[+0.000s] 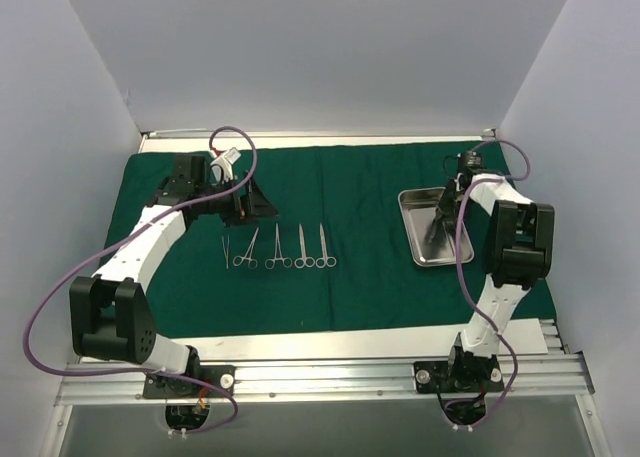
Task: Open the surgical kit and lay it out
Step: Pick up the medical item from the container, then place the medical item in the surgical kit, then pick up the medical item from the container.
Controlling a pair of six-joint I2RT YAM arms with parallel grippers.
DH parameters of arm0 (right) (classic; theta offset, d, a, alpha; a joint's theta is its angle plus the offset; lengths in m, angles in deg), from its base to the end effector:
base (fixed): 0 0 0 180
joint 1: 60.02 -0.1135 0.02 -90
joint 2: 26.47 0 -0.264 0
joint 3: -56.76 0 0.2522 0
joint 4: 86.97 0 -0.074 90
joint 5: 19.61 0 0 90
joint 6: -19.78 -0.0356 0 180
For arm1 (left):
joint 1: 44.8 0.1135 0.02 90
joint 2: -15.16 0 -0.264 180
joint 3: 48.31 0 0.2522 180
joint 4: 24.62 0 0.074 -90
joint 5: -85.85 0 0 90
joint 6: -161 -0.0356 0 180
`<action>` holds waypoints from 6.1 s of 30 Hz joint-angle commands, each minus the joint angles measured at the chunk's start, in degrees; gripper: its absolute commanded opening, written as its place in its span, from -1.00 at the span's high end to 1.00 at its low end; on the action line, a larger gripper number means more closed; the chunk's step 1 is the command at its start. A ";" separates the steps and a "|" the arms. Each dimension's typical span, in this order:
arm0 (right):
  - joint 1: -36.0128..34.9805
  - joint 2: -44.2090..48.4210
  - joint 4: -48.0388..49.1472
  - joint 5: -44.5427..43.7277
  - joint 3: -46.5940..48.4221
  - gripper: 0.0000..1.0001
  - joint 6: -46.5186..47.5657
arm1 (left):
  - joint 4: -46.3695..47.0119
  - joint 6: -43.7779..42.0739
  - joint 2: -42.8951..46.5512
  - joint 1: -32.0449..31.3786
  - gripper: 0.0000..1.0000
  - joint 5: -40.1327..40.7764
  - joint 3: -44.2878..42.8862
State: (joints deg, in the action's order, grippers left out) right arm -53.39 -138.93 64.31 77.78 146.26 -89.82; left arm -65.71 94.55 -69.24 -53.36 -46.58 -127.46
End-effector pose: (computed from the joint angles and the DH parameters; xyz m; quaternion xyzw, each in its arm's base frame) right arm 0.4186 -0.0440 0.1733 0.1933 0.9229 0.0975 0.3186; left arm 0.3075 -0.0706 0.2806 0.0205 0.8755 -0.4187 0.2402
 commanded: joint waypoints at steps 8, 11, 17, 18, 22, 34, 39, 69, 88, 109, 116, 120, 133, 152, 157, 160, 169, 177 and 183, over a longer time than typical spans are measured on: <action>-11.88 23.25 -9.23 9.91 0.81 1.00 -7.81 | 1.06 1.67 0.03 -10.23 -0.51 6.47 -14.31; -14.54 26.06 -7.10 12.11 1.24 1.00 -12.74 | 0.00 2.38 -1.64 -13.32 -0.38 9.46 -17.83; -22.01 28.79 -0.18 14.57 1.95 1.00 -16.87 | -5.19 3.25 -6.47 -21.14 -0.43 17.47 -27.42; -22.62 29.05 1.15 14.92 1.78 1.00 -17.66 | -4.93 3.52 -6.48 -21.76 -0.43 21.22 -27.43; -24.47 28.18 3.88 16.76 2.83 1.00 -21.36 | -4.92 4.57 -6.13 -26.15 -0.43 30.01 -28.13; -30.54 27.21 4.68 16.68 6.34 1.00 -23.73 | -3.52 8.70 -7.71 -30.99 -0.29 34.00 -28.92; -31.42 26.07 4.06 16.77 8.19 1.00 -23.56 | -2.64 9.14 -8.59 -31.26 -0.26 34.17 -29.10; -28.52 25.45 -3.23 15.72 7.23 0.08 -17.85 | -16.35 -4.28 2.72 -20.81 0.95 46.46 -13.39; -26.50 28.18 -2.79 18.44 1.34 0.07 -17.67 | -17.23 -18.01 -1.90 -1.64 0.95 53.96 -0.35; -25.44 29.06 -1.91 18.88 -0.42 0.07 -17.85 | -21.88 -18.37 -15.09 0.73 0.95 46.57 -5.19; -25.44 29.23 -1.74 18.88 -0.95 0.07 -18.02 | -22.15 -17.57 -17.19 1.44 0.95 46.57 -5.63; -25.36 29.32 -1.56 18.79 -1.04 0.07 -18.02 | -23.20 -17.75 -18.96 1.88 0.87 46.04 -5.98; -25.18 29.67 -1.48 18.79 -1.74 0.07 -17.93 | -23.47 -17.31 -21.77 2.58 0.64 44.90 -6.34; -20.80 26.60 -4.81 14.50 0.98 0.07 -14.60 | -29.17 -15.03 -12.65 2.93 -0.04 44.90 -11.15; -14.73 21.43 -10.35 4.21 3.36 0.13 -9.59 | -33.05 -12.92 -4.38 2.93 -0.21 39.82 -16.78; -10.51 18.26 -9.47 1.40 2.22 0.24 -8.01 | -30.77 -12.65 -0.60 2.84 -0.26 35.07 -16.62; -8.13 8.50 0.27 -1.95 0.46 0.27 -23.69 | -26.19 -17.22 -1.55 2.58 -0.25 23.19 -16.96; -8.83 6.03 9.33 -6.08 -4.90 0.23 -35.33 | -24.96 -17.92 -1.20 2.67 -0.25 20.29 -16.71; -8.13 3.05 11.80 -6.34 -4.91 0.16 -38.41 | -25.32 -18.28 -1.03 2.76 -0.25 19.67 -15.91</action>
State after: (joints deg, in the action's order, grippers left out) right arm -61.87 -134.34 73.47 74.18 141.39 -124.66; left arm -93.16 77.59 -71.78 -50.76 -24.79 -143.09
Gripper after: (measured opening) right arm 0.416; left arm 0.625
